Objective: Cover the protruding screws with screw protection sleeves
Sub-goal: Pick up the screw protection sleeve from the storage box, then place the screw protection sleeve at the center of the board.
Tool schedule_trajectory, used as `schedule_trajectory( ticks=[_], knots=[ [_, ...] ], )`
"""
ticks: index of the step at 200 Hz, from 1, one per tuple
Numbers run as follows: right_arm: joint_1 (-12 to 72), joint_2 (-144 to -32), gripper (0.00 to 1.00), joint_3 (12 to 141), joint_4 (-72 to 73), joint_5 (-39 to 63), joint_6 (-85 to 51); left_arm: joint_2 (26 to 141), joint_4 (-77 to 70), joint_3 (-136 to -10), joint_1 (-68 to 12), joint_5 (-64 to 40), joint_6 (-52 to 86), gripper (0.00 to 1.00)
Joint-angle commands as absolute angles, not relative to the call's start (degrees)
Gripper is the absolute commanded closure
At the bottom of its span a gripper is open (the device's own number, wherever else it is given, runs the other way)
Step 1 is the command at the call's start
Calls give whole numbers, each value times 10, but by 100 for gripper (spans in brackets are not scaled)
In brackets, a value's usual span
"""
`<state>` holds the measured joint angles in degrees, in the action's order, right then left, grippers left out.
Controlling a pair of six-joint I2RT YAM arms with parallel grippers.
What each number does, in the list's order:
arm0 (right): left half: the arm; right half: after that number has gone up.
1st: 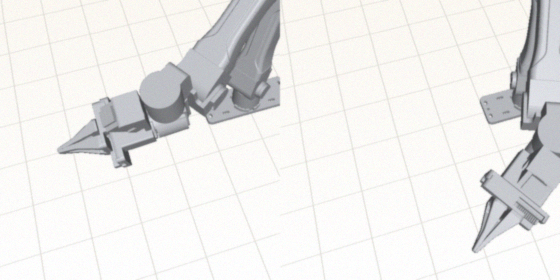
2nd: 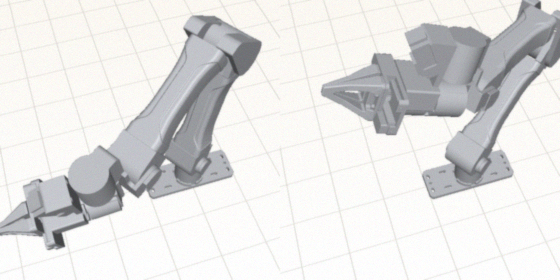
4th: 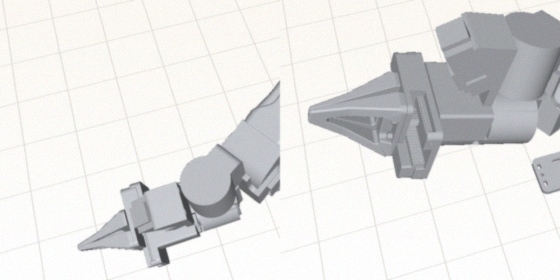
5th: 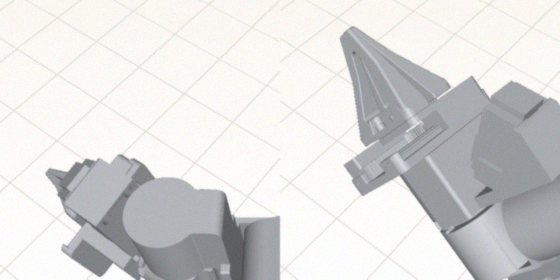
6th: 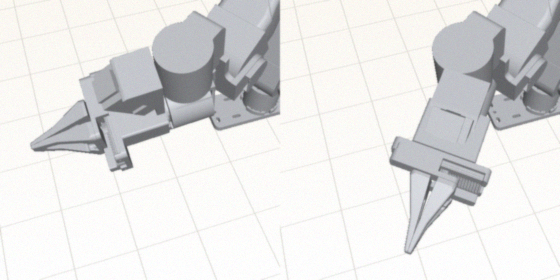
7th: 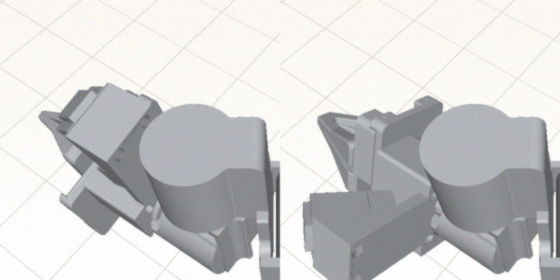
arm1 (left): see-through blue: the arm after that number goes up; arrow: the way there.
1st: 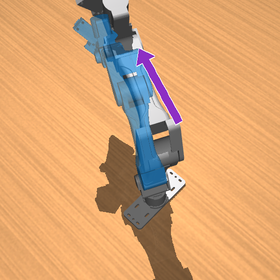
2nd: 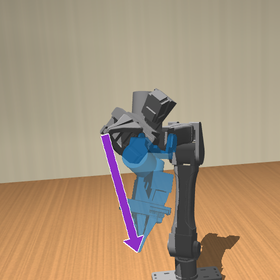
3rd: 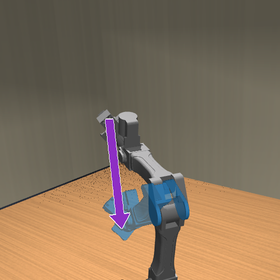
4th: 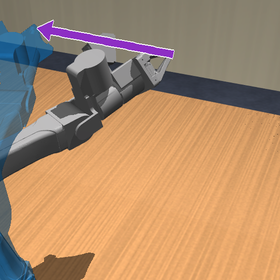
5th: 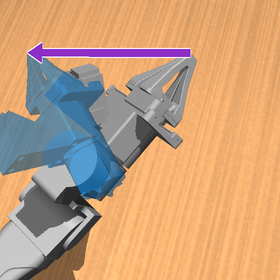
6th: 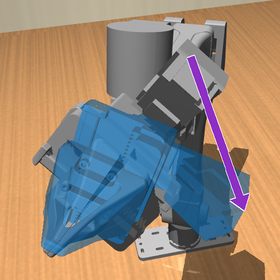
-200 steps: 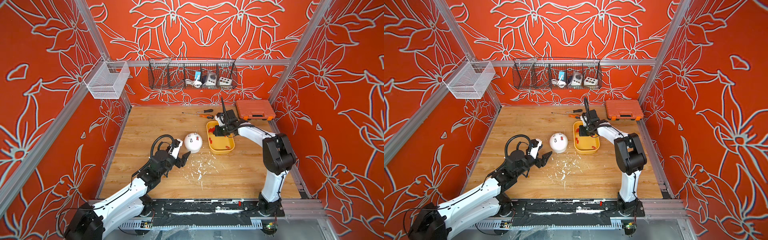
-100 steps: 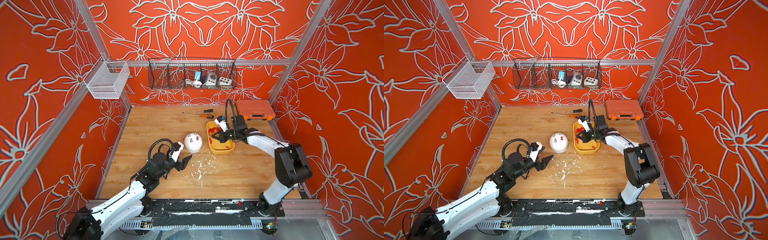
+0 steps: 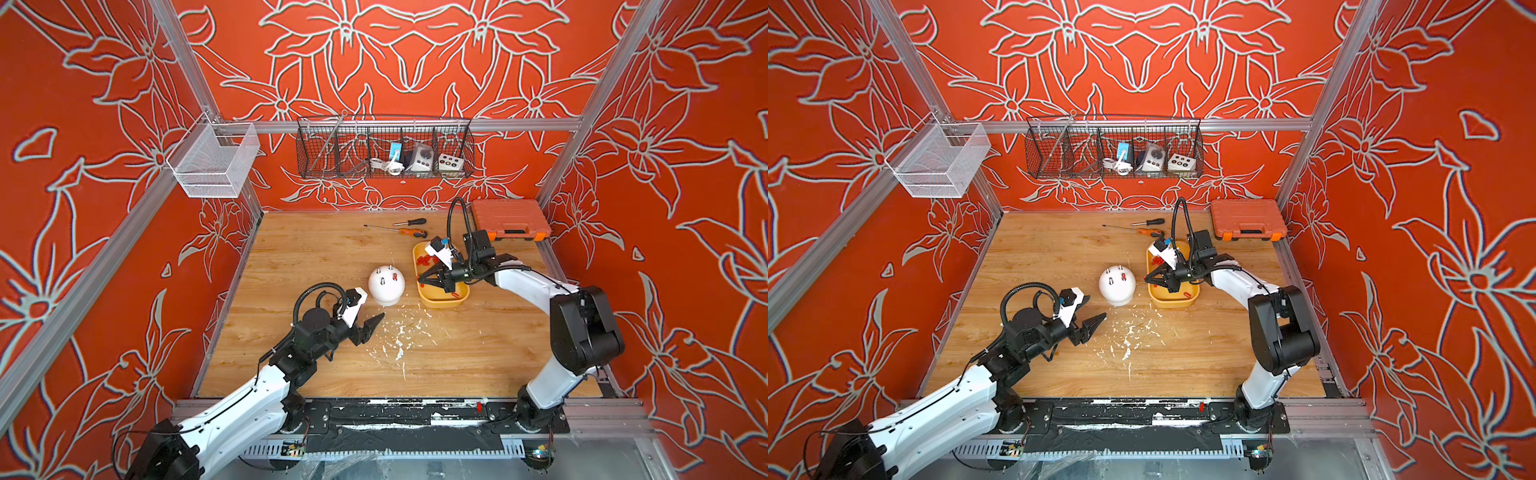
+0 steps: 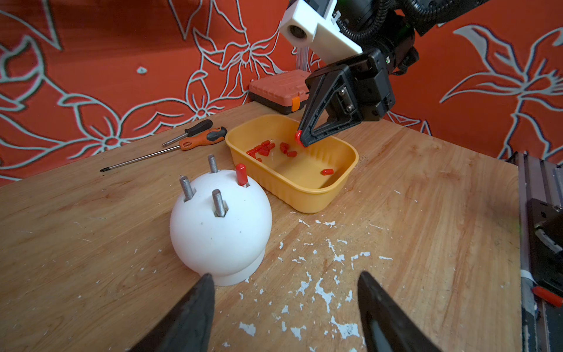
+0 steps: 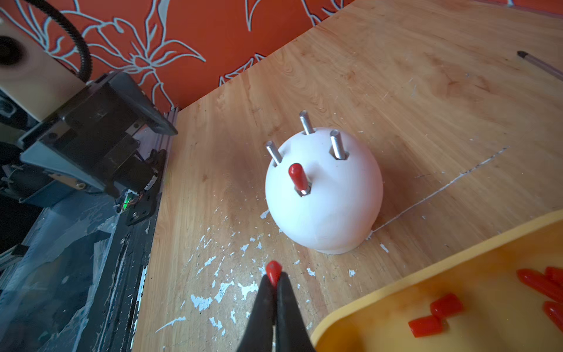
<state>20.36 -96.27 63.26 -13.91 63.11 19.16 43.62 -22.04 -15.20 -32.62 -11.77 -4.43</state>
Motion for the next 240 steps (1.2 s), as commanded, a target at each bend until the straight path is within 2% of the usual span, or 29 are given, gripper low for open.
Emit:
schedule_trajectory(
  ticks=[1, 49, 74, 115, 194, 224, 240],
  knots=[
    [244, -917, 100, 645, -175, 659, 247, 419, -240, -152, -327, -136, -40, 30],
    [361, -775, 100, 573, -126, 597, 217, 362, -276, -139, -313, -253, 9, 34],
    [399, -709, 100, 532, -94, 581, 192, 290, -300, -129, -294, -341, 79, 35],
    [428, -682, 100, 526, -97, 584, 177, 195, -286, -142, -298, -433, 122, 36],
    [468, -698, 100, 564, -175, 580, 221, 324, -259, -191, -327, -495, 76, 32],
    [475, -705, 100, 565, -177, 556, 219, 357, -256, -198, -328, -502, 68, 35],
    [475, -722, 100, 575, -186, 534, 208, 349, -239, -193, -328, -469, 58, 40]
  ],
)
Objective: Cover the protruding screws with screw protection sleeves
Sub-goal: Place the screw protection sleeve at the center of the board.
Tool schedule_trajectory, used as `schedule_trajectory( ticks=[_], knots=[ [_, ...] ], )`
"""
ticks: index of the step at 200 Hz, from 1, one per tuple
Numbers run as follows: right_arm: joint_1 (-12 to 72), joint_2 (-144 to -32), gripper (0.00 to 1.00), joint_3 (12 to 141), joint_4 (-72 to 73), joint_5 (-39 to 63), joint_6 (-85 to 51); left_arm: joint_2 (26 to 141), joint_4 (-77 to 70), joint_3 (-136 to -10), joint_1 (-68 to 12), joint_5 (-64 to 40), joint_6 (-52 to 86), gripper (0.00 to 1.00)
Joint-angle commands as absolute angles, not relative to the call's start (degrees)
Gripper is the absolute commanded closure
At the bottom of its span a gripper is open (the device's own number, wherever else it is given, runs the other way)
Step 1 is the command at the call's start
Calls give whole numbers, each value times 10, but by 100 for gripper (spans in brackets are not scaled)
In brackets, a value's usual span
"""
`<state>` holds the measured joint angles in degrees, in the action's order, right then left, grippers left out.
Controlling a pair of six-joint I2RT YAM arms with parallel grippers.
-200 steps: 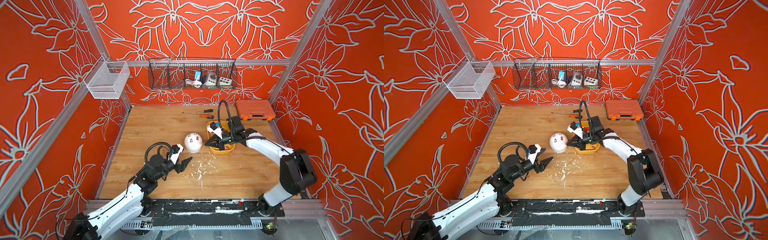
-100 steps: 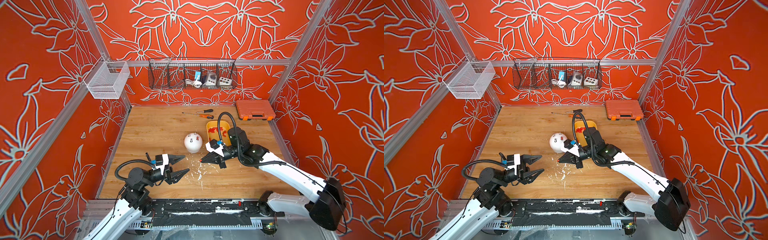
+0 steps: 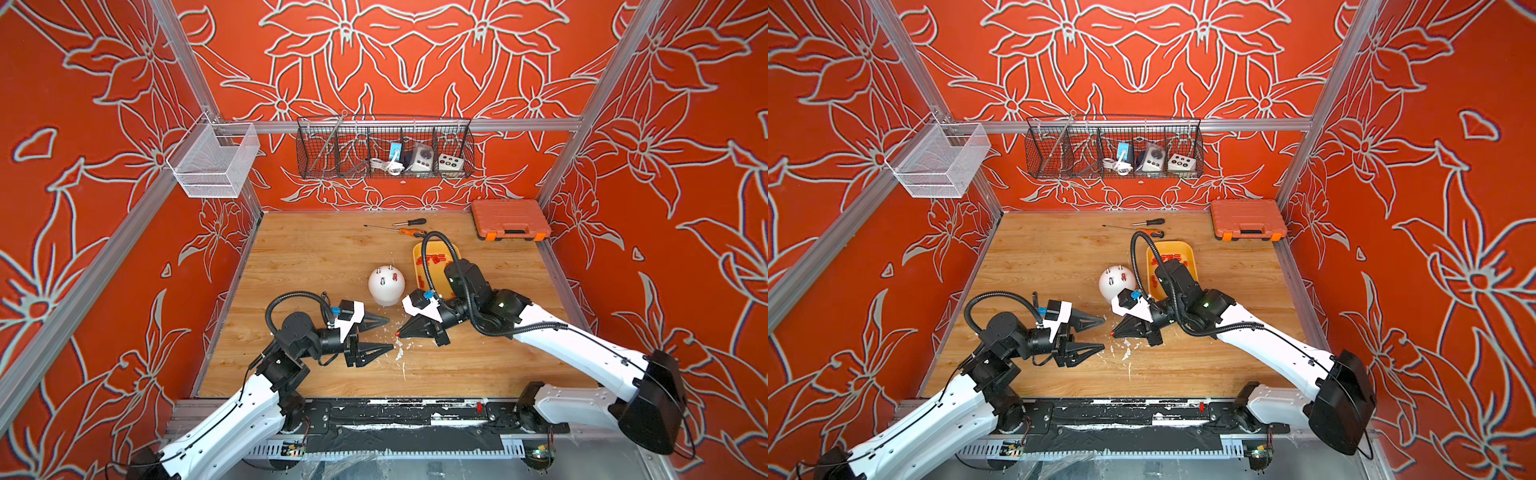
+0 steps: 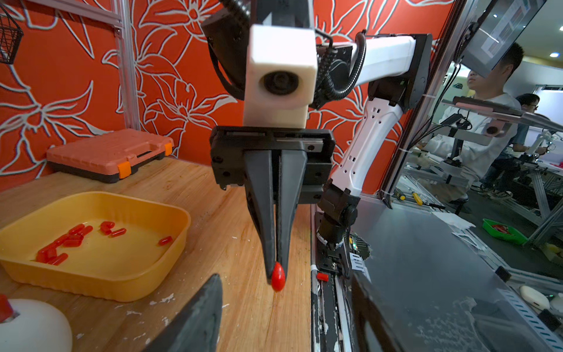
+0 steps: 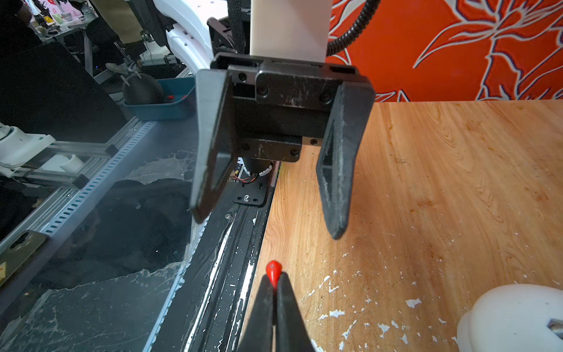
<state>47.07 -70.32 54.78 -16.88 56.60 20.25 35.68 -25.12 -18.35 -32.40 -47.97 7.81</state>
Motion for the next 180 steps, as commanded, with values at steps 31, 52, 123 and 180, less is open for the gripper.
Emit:
schedule_trajectory(
  ticks=[31, 52, 123, 180],
  knots=[
    [475, -769, 100, 591, -217, 437, 173, 257, -182, -135, -328, -236, 43, 38],
    [484, -829, 100, 624, -274, 377, 164, 159, -143, -84, -327, -92, 45, 33],
    [498, -1016, 100, 695, -321, 267, 159, 55, -60, -37, -325, 21, 44, 28],
    [505, -1078, 100, 724, -322, 253, 164, 7, -12, -34, -325, 58, 37, 26]
  ],
)
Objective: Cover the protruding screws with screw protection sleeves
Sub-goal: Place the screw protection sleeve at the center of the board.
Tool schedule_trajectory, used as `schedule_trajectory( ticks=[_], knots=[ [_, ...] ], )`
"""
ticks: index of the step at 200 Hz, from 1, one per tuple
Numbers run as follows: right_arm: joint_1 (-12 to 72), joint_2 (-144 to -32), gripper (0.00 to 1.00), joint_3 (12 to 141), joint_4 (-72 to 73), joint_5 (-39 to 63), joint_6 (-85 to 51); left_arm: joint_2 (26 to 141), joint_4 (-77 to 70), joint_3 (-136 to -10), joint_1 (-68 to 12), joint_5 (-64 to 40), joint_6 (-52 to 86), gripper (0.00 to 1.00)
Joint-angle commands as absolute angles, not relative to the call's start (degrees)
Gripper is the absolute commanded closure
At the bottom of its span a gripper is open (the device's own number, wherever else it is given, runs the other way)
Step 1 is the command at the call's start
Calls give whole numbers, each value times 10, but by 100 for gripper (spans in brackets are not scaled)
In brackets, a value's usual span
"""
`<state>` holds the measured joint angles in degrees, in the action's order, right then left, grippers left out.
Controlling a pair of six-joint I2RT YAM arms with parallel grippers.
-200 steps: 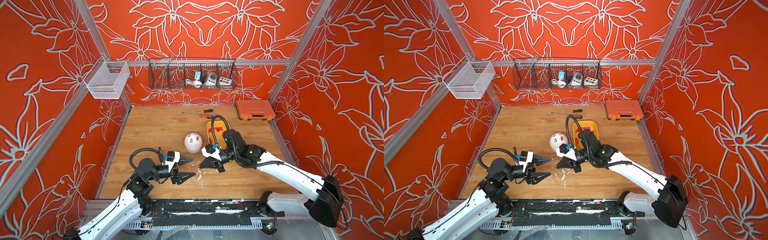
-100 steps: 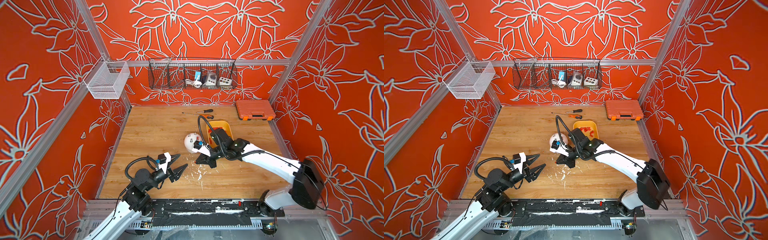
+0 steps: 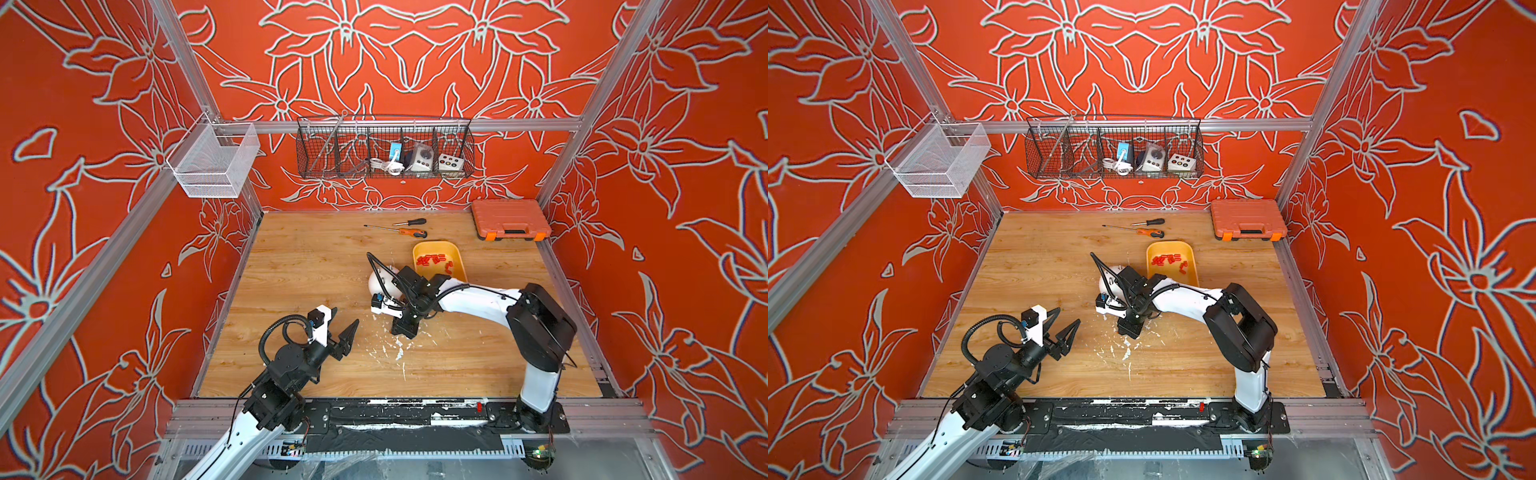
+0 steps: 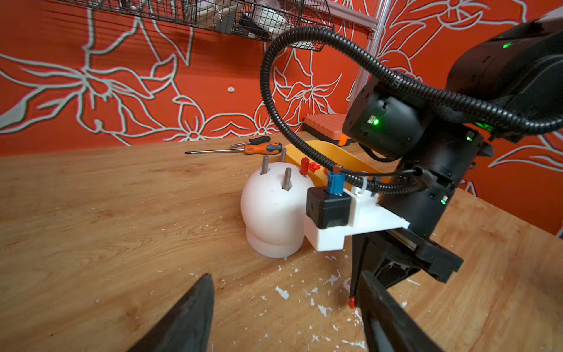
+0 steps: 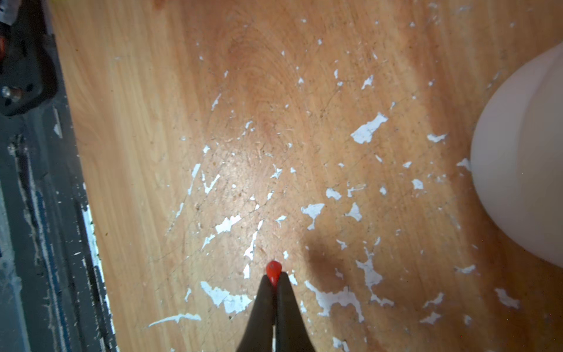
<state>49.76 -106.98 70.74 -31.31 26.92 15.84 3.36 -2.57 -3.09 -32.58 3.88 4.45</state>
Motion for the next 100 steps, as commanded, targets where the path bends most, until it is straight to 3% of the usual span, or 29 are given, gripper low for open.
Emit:
schedule_trajectory(
  ticks=[1, 16, 35, 100],
  knots=[
    [505, -1079, 100, 724, -322, 253, 164, 7, -12, -33, -325, 58, 37, 26],
    [512, -1090, 99, 725, -326, 239, 175, 3, -13, -32, -324, 64, 35, 26],
    [519, -1101, 90, 726, -327, 228, 183, 10, -10, -36, -324, 73, 33, 27],
    [524, -1102, 80, 708, -306, 223, 186, 11, -6, -37, -324, 79, 25, 28]
  ],
)
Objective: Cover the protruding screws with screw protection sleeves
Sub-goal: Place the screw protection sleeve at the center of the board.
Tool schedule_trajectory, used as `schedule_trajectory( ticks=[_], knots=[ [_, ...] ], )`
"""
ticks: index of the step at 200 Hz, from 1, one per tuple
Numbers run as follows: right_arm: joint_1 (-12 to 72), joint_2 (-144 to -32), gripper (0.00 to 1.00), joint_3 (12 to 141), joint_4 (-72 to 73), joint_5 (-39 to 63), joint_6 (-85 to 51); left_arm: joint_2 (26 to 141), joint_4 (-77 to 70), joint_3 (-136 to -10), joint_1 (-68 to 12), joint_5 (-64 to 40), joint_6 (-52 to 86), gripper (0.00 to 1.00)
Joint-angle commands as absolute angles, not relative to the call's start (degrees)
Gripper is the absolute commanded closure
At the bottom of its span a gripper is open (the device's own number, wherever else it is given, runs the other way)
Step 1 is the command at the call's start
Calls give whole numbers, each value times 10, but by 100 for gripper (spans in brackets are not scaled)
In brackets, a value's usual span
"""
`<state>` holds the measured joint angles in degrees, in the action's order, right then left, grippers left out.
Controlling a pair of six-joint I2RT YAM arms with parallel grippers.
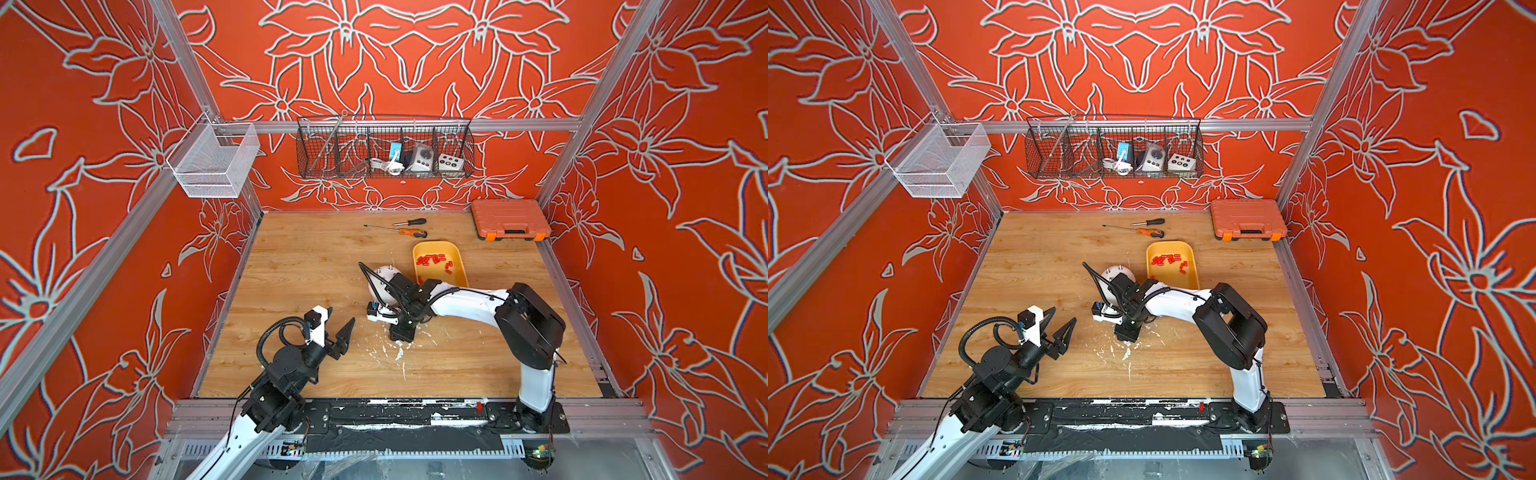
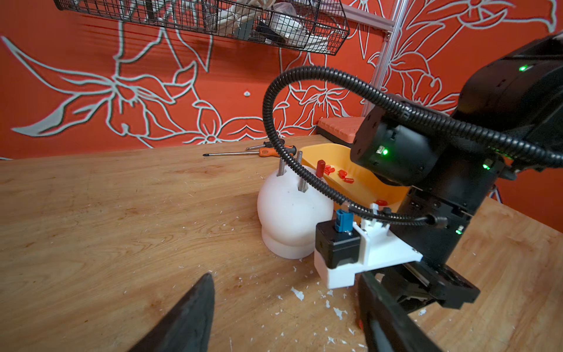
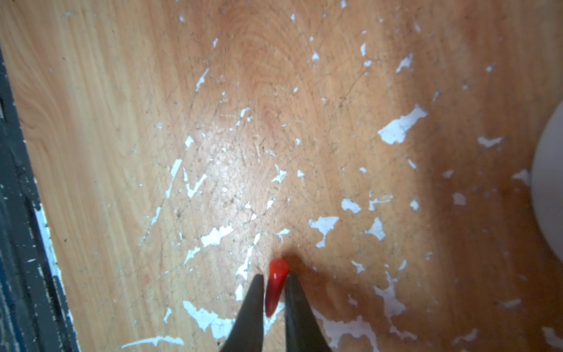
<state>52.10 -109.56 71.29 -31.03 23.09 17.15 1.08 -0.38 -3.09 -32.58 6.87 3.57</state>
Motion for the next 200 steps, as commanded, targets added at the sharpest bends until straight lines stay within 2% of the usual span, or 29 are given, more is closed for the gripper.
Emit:
schedule_trajectory(
  ticks=[1, 51, 99, 200],
  knots=[
    [524, -1102, 80, 708, -306, 223, 187, 11, -6, -37, -324, 79, 25, 28],
    [525, -1101, 72, 696, -293, 231, 193, 11, -13, -33, -324, 85, 25, 28],
    [525, -1078, 57, 680, -282, 235, 201, 11, -16, -32, -324, 87, 23, 28],
    [524, -1057, 51, 652, -279, 202, 215, 11, -18, -32, -324, 89, 23, 27]
  ],
)
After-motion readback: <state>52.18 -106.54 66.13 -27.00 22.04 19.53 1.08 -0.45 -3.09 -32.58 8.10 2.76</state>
